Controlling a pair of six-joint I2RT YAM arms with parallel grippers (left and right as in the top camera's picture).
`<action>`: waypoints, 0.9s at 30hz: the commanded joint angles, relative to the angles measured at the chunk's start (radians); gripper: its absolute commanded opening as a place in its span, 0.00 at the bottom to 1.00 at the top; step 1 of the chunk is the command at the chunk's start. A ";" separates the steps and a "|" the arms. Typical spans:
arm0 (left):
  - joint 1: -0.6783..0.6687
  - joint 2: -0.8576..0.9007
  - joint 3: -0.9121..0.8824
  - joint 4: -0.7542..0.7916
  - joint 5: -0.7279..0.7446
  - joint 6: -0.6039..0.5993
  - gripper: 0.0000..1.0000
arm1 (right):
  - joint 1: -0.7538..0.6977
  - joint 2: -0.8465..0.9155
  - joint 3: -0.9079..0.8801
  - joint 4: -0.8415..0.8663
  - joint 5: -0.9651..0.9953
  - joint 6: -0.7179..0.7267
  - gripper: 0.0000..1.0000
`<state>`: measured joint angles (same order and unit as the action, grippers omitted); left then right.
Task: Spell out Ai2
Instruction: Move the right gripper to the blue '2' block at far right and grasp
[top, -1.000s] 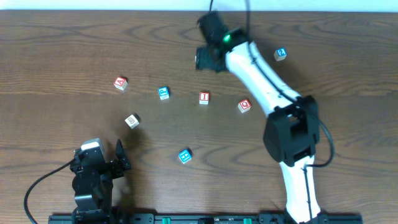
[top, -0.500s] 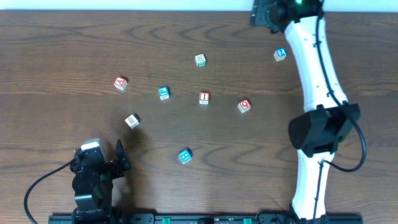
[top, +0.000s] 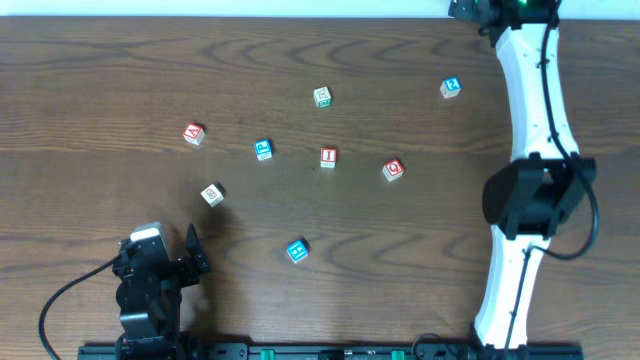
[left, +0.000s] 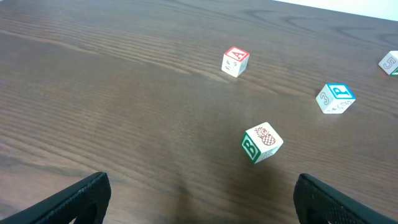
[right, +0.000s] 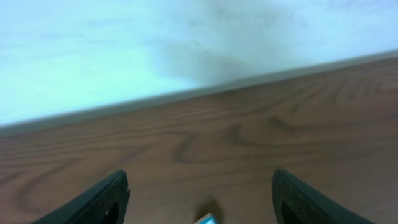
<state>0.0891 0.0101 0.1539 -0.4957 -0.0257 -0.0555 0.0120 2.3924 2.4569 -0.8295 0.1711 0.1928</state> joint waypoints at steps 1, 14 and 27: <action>0.002 -0.006 -0.016 0.000 0.000 -0.011 0.95 | -0.029 0.099 0.008 0.011 -0.053 -0.035 0.73; 0.002 -0.006 -0.016 0.000 0.000 -0.011 0.95 | -0.035 0.211 0.008 -0.153 -0.210 -0.201 0.72; 0.002 -0.006 -0.016 0.000 0.000 -0.011 0.95 | -0.035 0.212 0.000 -0.255 -0.205 -0.301 0.73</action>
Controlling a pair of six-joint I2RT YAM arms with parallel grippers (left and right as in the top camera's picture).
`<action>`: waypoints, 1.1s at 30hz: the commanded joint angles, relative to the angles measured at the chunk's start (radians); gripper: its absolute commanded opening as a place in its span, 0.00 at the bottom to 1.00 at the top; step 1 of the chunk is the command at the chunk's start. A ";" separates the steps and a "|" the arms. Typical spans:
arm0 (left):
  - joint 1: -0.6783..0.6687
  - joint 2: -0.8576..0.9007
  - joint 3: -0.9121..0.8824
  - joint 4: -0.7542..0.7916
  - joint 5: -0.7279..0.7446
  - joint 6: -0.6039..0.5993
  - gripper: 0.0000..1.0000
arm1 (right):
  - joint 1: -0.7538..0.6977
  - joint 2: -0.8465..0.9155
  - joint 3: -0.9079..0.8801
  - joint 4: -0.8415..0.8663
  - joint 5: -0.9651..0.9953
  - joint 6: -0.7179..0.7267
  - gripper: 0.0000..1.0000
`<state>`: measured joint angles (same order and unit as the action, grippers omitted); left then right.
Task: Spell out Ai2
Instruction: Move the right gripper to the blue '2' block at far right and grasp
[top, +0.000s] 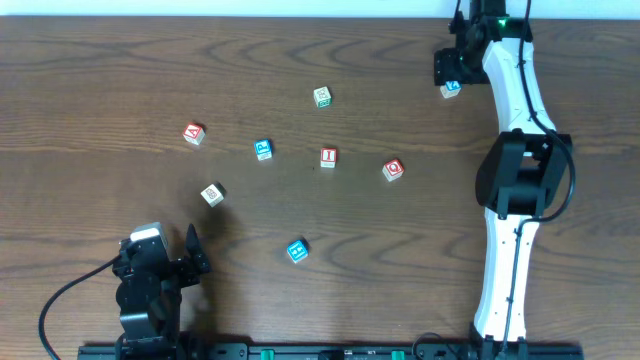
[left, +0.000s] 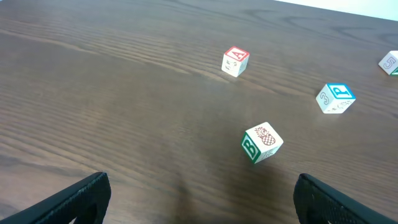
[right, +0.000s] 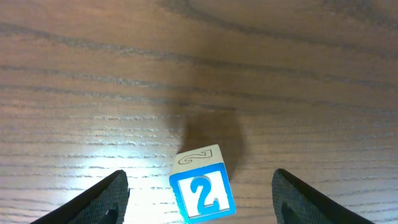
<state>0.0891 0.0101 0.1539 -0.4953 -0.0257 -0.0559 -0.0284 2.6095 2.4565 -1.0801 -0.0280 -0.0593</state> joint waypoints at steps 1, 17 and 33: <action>0.002 -0.006 -0.016 0.000 0.000 -0.011 0.95 | 0.006 -0.005 -0.001 -0.006 -0.006 -0.056 0.73; 0.002 -0.006 -0.016 0.000 0.000 -0.011 0.95 | 0.007 0.041 -0.005 -0.035 0.005 -0.070 0.63; 0.002 -0.006 -0.016 0.000 0.000 -0.011 0.95 | 0.007 0.073 -0.031 -0.032 0.005 -0.069 0.61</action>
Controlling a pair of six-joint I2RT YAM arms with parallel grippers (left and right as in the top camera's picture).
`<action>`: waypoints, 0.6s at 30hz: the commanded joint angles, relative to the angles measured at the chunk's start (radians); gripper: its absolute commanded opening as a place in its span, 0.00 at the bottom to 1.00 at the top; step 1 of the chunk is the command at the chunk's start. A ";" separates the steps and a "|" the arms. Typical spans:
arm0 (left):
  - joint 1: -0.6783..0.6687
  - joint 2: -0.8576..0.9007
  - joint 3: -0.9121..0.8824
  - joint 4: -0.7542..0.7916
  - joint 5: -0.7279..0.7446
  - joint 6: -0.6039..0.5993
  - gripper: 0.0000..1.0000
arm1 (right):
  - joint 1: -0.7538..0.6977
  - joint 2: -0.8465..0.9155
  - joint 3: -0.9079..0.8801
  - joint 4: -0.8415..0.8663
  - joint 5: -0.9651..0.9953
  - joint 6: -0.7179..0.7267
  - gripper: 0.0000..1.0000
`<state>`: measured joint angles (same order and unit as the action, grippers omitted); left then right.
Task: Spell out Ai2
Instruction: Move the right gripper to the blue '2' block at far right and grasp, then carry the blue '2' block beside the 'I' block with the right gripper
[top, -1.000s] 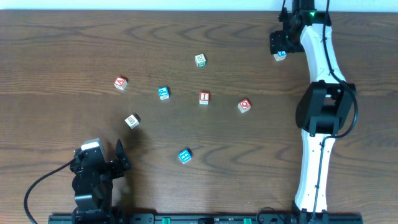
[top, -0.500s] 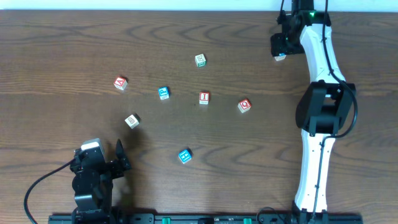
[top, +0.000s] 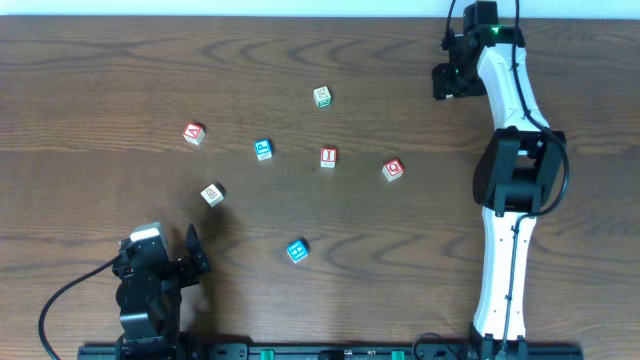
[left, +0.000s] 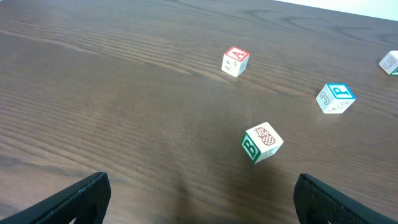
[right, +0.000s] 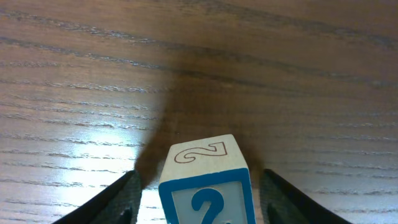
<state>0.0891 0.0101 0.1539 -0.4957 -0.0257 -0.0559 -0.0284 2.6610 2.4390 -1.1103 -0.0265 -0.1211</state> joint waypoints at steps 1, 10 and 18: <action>0.002 -0.006 -0.016 0.000 0.000 -0.011 0.95 | 0.007 0.022 -0.014 0.000 0.003 -0.008 0.61; 0.002 -0.006 -0.016 0.000 0.000 -0.011 0.95 | 0.007 0.022 -0.014 0.007 0.004 -0.008 0.39; 0.002 -0.006 -0.016 0.000 0.000 -0.011 0.95 | 0.008 0.019 -0.006 0.005 0.003 -0.006 0.29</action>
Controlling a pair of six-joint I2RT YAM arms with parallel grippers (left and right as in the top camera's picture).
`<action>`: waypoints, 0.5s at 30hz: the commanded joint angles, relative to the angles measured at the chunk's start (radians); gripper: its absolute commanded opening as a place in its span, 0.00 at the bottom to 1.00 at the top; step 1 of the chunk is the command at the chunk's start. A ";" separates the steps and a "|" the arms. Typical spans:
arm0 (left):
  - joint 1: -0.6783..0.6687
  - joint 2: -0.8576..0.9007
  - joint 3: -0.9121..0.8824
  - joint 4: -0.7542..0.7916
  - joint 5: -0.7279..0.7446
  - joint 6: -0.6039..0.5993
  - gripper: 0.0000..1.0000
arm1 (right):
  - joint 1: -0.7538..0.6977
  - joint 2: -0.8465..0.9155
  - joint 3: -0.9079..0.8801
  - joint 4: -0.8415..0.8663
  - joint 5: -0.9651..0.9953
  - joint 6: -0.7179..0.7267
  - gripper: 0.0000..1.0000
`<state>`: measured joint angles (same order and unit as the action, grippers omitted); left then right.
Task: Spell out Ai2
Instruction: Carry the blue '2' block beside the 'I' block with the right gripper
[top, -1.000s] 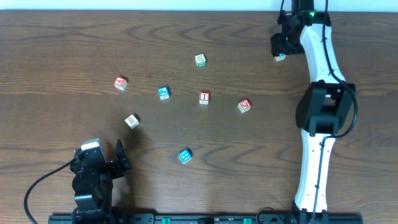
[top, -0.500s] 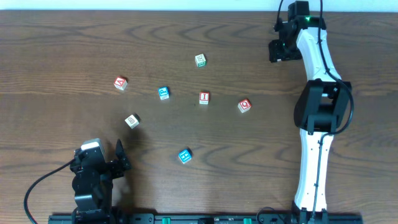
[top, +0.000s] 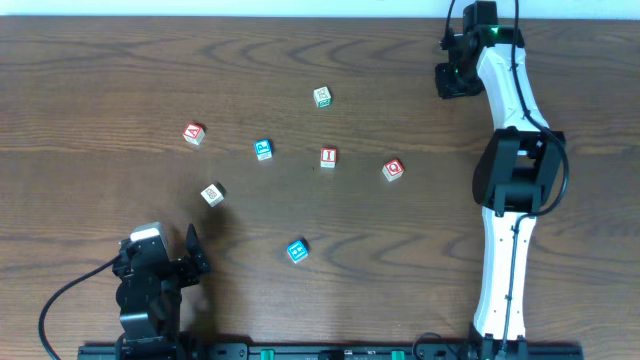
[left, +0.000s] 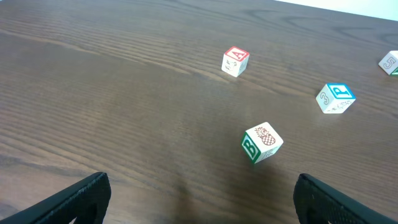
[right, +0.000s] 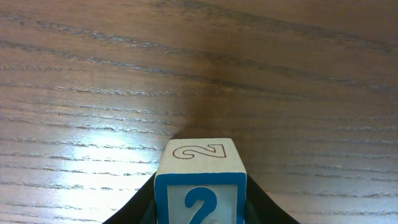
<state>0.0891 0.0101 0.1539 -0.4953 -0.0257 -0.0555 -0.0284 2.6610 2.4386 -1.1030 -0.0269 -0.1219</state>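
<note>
The blue "2" block fills the bottom of the right wrist view, and my right gripper is shut on it, dark fingers pressed against both its sides. In the overhead view that gripper sits at the far right of the table and hides the block. The red "A" block lies at the left. The red "I" block rests mid-table. My left gripper stands open over bare wood near the front left, holding nothing.
Other loose blocks lie about: a blue "P" block, a green "B" block with a pineapple, a red block, a green-edged block and a blue block. The table's far edge runs just behind the right gripper.
My right gripper's fingers stood just apart from the "2" block's sides; now they press against them. The left arm and all other blocks are where they were.
My right gripper was open at the table's far edge, the "2" block barely in its view. Then it hung open above the block. Then its fingers straddled the block closely, and now they are shut on it. The left arm stayed still.
</note>
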 joint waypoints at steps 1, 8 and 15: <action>0.002 -0.006 -0.016 0.000 0.000 -0.011 0.95 | 0.010 0.018 0.006 -0.008 0.003 0.006 0.28; 0.002 -0.006 -0.016 0.000 0.000 -0.011 0.95 | 0.028 0.006 0.180 -0.078 -0.008 0.066 0.26; 0.002 -0.006 -0.016 0.000 0.000 -0.011 0.95 | 0.138 0.005 0.433 -0.262 -0.031 0.129 0.22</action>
<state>0.0891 0.0101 0.1539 -0.4957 -0.0257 -0.0555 0.0505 2.6659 2.8098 -1.3308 -0.0364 -0.0326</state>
